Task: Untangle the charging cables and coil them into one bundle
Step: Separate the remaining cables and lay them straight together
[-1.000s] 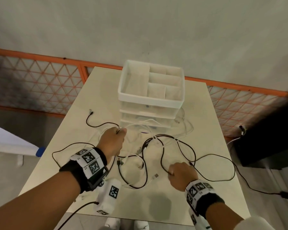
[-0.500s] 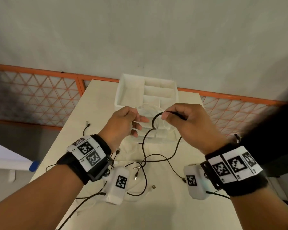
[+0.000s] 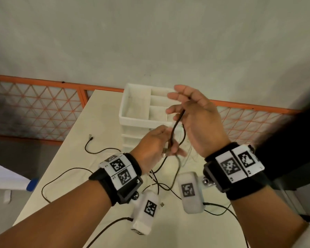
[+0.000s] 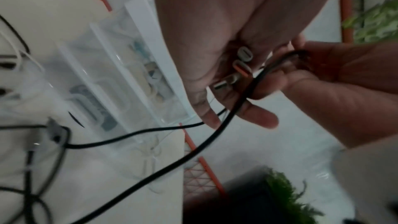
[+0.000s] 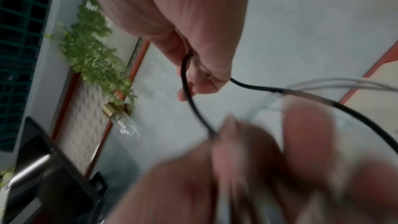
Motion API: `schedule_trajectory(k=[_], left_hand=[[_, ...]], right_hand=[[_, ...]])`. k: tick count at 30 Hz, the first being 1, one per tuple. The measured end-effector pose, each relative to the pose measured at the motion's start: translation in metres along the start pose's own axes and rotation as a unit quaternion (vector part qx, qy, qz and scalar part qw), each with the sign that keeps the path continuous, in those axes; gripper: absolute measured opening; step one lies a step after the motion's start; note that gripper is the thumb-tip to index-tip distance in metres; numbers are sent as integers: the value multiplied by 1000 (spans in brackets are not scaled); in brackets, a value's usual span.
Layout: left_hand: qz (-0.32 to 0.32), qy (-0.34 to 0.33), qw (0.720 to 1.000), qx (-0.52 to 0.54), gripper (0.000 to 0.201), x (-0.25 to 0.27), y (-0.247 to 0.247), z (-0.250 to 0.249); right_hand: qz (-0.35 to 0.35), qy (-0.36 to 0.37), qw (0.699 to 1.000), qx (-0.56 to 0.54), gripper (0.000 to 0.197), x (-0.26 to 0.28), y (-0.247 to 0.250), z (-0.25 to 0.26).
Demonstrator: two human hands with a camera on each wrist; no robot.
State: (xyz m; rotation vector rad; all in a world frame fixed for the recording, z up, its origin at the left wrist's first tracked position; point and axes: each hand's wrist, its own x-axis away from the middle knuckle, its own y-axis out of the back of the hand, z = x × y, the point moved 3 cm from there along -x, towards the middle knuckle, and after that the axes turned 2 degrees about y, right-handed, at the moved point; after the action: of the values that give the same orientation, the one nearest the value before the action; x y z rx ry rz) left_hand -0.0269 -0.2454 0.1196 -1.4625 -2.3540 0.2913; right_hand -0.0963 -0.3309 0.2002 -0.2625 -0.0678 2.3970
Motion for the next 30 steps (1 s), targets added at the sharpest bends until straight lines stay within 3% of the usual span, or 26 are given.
schedule_trajectory(k=[6,9,12,15,18,20,22,26,30], left_hand=[[-98,83,986,-105,29,14,52,44],[-136,104,981,-94,27,19,70,54],[-152,96,983,-28,23,20,76,40],[-144,74,987,14,21,20,70,17],[-105,61,993,-11,22,17,55,2],[-78,57,995,-29,24,15,45,-1],[-64,58,995,-38,25,14,41,0],[-65,73,993,-65,27,21,57,11],[-56,91,994,-36,23,29,70,22]], right_hand=[[-170,29,984,-36,41,-26,70,4],[-205,35,978,-27,50,-33,92,0],[-181,-18,976,122,52,-35,104,-21],[-105,-79,916,378,39,-26,106,-48],[49,-40,878,474,49,-3,67,-57],[113,-3,856,504,37,7,39,-63],[100,8,842,530,18,5,30,-68],[-1,8,862,507,23,-15,61,-60],[-47,6,863,503,23,-24,84,-58]])
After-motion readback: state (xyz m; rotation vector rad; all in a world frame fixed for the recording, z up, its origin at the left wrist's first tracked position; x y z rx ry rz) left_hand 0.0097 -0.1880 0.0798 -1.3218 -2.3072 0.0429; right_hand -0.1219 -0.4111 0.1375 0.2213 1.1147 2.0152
